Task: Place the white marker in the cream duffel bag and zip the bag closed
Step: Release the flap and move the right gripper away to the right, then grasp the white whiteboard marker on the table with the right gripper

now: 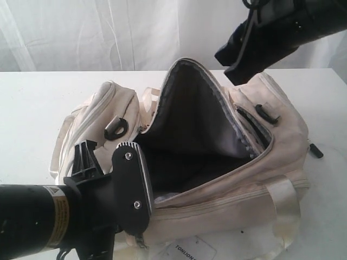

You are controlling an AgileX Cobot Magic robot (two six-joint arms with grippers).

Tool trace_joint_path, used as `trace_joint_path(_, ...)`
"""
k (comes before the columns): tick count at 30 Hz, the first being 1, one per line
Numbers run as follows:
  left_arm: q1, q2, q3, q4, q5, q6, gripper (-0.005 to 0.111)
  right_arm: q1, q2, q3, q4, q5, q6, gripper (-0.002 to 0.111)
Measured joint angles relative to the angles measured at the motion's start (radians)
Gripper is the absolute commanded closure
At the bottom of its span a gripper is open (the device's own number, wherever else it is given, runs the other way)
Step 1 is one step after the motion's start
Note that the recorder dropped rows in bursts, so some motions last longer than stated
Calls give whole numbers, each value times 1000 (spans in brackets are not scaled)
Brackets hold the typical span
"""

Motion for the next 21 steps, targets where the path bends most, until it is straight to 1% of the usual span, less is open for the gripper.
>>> trace_joint_path(2, 0, -17, 0, -3, 6, -17, 76, -7, -25, 31, -37, -11, 64, 60)
trace_joint_path(4, 0, -41, -9, -3, 14, -31, 74, -20, -53, 61, -75, -29, 132, 60)
trace_joint_path(12, 0, -136, -67, -7, 68, -42, 75, -68, -135, 121, -138, -60, 280, 61)
trace_joint_path(16, 0, -168, -72, -8, 102, -42, 75, -108, -149, 149, -281, -44, 417, 61)
trace_joint_path(21, 0, -220, -72, -14, 124, -42, 75, -200, -147, 212, -417, -34, 545, 61)
